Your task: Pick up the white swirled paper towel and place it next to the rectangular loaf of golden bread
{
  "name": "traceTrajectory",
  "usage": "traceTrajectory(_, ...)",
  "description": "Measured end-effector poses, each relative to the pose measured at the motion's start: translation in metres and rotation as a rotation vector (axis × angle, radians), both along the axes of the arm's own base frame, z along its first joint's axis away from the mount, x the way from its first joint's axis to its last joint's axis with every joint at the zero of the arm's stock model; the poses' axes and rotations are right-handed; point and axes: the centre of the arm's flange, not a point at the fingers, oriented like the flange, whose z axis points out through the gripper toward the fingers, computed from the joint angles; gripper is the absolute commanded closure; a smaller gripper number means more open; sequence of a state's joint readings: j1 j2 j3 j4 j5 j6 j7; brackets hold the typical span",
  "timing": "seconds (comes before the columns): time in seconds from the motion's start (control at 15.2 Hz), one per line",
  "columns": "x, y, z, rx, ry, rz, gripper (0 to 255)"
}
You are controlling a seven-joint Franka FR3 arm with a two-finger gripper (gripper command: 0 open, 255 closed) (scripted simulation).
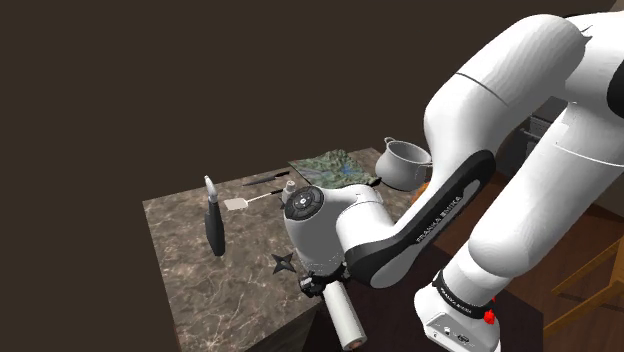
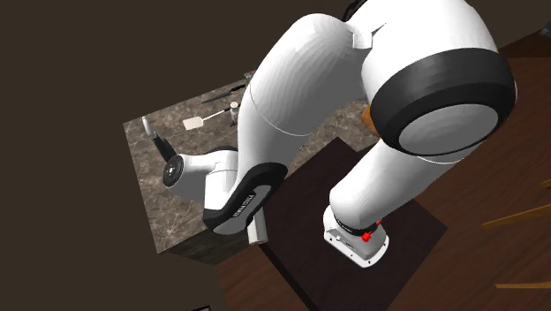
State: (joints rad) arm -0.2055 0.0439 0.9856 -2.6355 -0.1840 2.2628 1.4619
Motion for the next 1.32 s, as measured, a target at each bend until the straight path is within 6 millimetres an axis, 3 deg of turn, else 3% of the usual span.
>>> traceTrajectory(1.32,0.000,0.001,0.103,0.000,0.000,-0.001,255)
